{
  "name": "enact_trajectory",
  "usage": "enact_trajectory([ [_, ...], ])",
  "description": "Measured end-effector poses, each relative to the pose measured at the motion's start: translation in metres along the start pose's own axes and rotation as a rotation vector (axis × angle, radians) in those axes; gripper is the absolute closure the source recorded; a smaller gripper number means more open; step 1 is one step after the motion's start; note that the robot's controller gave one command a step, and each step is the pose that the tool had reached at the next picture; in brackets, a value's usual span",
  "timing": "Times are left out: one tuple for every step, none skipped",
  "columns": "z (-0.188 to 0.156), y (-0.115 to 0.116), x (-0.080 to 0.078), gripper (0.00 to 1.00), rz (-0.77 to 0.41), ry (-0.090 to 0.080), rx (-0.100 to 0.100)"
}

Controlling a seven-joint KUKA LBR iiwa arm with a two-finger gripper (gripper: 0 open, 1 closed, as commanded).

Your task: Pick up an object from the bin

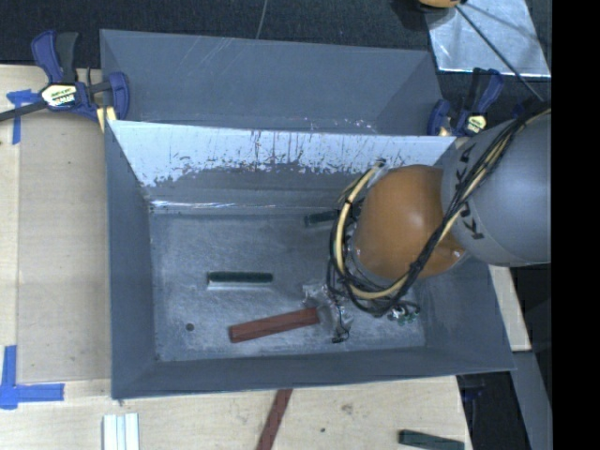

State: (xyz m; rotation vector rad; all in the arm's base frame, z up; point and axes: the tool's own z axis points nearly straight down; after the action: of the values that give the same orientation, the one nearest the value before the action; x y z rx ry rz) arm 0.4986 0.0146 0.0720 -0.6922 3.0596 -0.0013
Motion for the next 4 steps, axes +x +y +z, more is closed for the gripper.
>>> enact_trajectory([
  [0.0,0.0,0.0,1.0,0.0,0.0,0.0],
  [-0.055,0.009,-0.007,1.0,0.003,0.007,-0.004],
  [0.001,0.022,-0.012,0.0,-0.061,0.002,-0.002],
  [0.0,0.023,-0.013,1.0,-0.062,0.0,-0.001],
])
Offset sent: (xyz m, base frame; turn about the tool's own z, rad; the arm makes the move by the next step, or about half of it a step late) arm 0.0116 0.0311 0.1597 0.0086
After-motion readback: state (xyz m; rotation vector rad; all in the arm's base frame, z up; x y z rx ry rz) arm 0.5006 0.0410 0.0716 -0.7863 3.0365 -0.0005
